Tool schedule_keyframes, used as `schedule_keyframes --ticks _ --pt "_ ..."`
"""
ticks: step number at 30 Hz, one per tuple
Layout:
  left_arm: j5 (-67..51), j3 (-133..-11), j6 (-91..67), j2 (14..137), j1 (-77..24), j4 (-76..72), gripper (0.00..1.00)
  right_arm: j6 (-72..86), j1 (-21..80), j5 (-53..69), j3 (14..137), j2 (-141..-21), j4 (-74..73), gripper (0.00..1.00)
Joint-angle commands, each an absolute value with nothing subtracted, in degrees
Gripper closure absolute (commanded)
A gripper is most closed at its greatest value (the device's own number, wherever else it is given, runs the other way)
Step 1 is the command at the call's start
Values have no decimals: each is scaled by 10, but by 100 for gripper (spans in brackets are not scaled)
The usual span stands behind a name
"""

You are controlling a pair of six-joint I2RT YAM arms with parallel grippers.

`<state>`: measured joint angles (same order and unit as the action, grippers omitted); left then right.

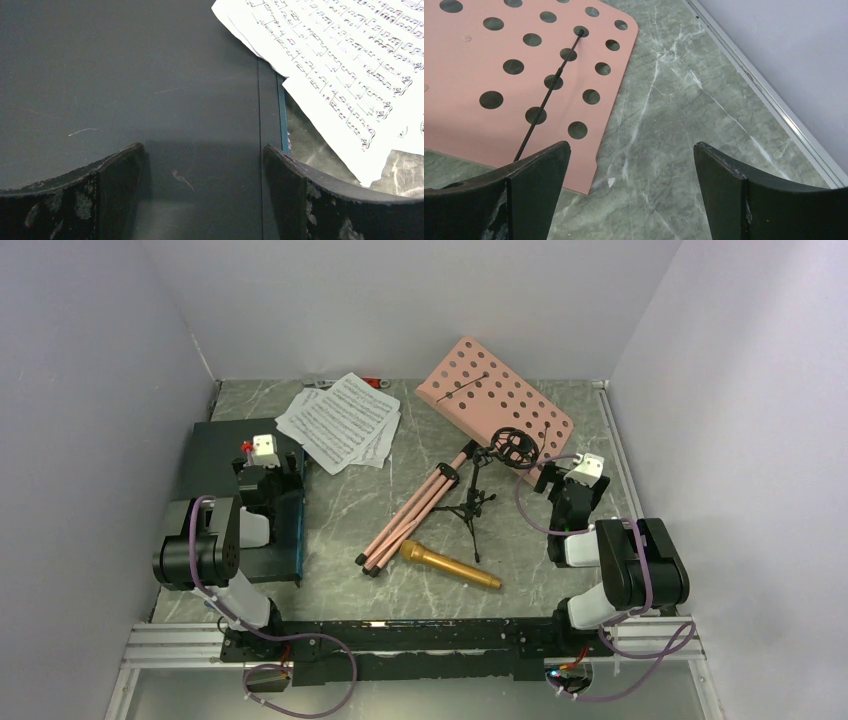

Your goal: Set up the instrument practice props

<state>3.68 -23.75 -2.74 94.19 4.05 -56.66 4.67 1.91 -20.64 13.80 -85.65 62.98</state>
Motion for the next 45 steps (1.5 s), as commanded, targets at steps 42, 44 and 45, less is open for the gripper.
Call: schedule_keyframes --ticks 42,44,45 --pt "-348 -595 -255 837 -3 23 6 363 4 -318 409 -579 -25 0" --pt "-340 -623 -226 863 -43 65 6 376 -18 -284 402 -572 -23 0" --pt "-339 -635 -214 876 -62 80 7 380 -28 -257 396 -567 -18 0"
